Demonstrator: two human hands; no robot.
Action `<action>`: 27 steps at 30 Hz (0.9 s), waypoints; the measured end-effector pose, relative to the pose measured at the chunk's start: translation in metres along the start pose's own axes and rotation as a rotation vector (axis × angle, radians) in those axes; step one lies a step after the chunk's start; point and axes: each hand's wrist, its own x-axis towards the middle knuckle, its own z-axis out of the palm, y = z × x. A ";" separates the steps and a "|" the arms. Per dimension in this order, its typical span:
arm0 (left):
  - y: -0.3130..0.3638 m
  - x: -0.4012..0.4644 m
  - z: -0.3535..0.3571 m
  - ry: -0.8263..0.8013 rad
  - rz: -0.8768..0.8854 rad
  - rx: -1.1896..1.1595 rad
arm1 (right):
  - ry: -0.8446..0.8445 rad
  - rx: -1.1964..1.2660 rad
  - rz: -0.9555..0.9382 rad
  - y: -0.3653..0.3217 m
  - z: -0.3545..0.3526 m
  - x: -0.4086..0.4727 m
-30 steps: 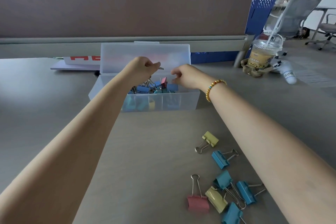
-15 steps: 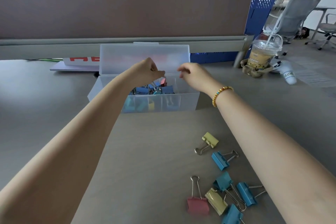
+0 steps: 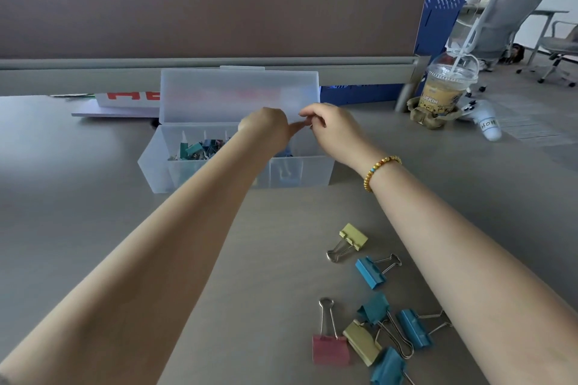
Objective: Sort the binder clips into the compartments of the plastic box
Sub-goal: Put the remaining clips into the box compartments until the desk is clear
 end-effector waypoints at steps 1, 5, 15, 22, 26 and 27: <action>-0.001 0.000 -0.003 0.007 0.025 -0.039 | -0.002 0.014 0.005 0.001 0.000 -0.001; -0.012 0.004 -0.024 -0.120 0.085 -0.056 | -0.014 0.031 0.035 0.005 0.000 -0.005; -0.031 -0.001 -0.029 -0.226 0.090 -0.209 | -0.208 -0.351 0.044 -0.010 0.016 0.005; -0.040 -0.006 -0.035 -0.258 0.084 -0.250 | -0.091 -0.444 -0.174 -0.019 0.014 0.008; -0.041 -0.006 -0.032 -0.273 0.177 -0.147 | -0.031 -0.470 -0.203 -0.016 0.011 0.007; -0.039 -0.006 -0.029 -0.260 0.194 -0.125 | 0.002 -0.415 -0.170 -0.014 0.010 0.008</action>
